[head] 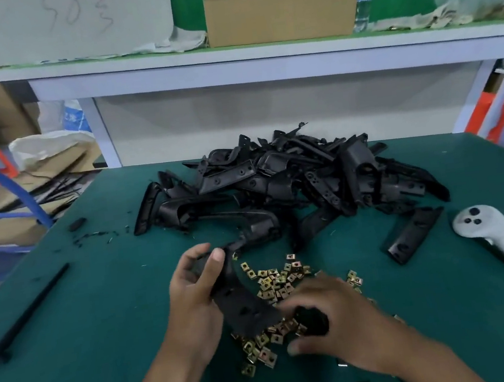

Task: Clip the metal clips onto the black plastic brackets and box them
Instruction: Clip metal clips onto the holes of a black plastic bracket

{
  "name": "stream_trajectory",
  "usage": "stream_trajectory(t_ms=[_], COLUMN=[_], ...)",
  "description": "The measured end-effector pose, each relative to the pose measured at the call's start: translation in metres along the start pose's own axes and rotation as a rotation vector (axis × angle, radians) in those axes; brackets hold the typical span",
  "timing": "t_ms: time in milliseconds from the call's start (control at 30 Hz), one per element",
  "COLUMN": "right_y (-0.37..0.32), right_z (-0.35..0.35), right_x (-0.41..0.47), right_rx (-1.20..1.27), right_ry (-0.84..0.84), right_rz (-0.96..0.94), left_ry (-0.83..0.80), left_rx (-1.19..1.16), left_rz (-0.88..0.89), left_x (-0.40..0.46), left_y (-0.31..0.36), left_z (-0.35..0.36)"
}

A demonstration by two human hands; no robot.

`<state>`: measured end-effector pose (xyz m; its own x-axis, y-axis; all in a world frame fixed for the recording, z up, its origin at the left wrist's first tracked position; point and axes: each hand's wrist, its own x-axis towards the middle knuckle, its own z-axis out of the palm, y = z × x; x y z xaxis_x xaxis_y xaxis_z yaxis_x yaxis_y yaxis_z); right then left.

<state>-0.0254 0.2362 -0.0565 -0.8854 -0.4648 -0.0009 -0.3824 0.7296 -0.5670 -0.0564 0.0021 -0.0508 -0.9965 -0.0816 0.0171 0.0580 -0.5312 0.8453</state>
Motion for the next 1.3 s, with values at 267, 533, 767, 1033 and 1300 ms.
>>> stream_trajectory(t_ms=[267,533,767,1033,1300], right_y=[-0.002,-0.007,-0.011,-0.015,-0.014], right_z=[0.000,-0.013,-0.015,-0.007,-0.001], right_x=[0.000,0.001,0.001,0.002,0.004], right_rx=[-0.030,0.677,0.870,0.571,0.561], right_ry=[0.190,0.414,0.386,0.436,0.528], right_rz=[0.003,0.176,0.104,0.012,0.054], left_ry=[-0.201,-0.196,-0.241,-0.317,-0.270], left_rx=[0.293,0.573,0.717,0.776,0.756], left_rz=[-0.020,0.110,0.236,0.294,0.266], left_x=[-0.013,-0.019,-0.021,-0.026,-0.023], left_y=[-0.011,-0.020,-0.024,-0.024,-0.022], left_z=[0.015,0.021,0.020,0.024,0.025])
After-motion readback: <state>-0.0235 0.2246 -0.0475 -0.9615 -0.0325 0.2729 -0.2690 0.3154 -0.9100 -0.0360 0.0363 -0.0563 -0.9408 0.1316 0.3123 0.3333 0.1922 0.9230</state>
